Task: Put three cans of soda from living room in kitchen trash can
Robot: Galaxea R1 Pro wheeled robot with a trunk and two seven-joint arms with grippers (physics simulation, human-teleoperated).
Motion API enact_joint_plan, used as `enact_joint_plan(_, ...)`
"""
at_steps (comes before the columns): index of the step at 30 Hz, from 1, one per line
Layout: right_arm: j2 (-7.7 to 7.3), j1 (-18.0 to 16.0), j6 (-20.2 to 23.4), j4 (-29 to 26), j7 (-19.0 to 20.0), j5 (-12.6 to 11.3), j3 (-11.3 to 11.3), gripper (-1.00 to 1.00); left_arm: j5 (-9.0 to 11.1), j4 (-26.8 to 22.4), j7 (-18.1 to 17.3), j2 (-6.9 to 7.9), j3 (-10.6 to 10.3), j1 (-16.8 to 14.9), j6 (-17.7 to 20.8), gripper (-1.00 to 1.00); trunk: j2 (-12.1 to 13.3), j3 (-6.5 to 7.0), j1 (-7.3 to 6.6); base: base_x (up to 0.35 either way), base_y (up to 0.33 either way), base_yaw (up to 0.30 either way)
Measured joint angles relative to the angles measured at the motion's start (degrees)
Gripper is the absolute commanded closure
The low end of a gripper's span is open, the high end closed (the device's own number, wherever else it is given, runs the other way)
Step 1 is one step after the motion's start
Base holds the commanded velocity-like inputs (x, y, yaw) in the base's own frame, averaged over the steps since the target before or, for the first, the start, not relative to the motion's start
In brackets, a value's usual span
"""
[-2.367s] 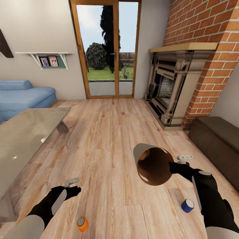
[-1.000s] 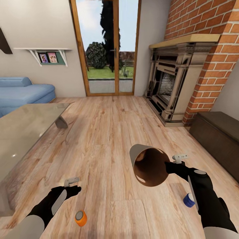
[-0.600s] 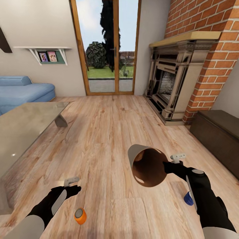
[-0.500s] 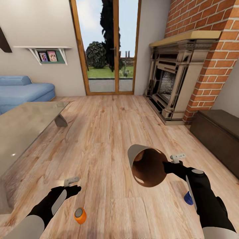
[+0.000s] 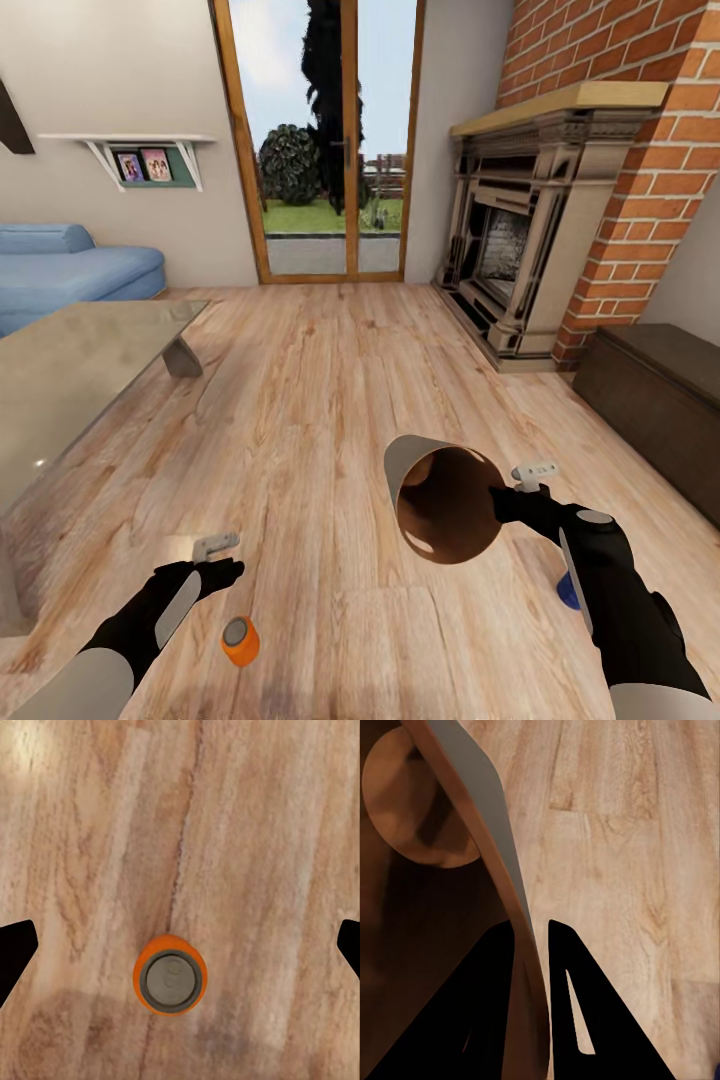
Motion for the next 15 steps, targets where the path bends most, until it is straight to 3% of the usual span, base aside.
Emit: enact_joint_plan(15,0.00,0.03,0.00,0.00,0.00,-0.05,0.00,1.00,0.00,0.00,0.00,-0.05,0.00,0.00,-0.33,-1.00,-6.02,-2.69,3.30,0.000,0.000,0.000)
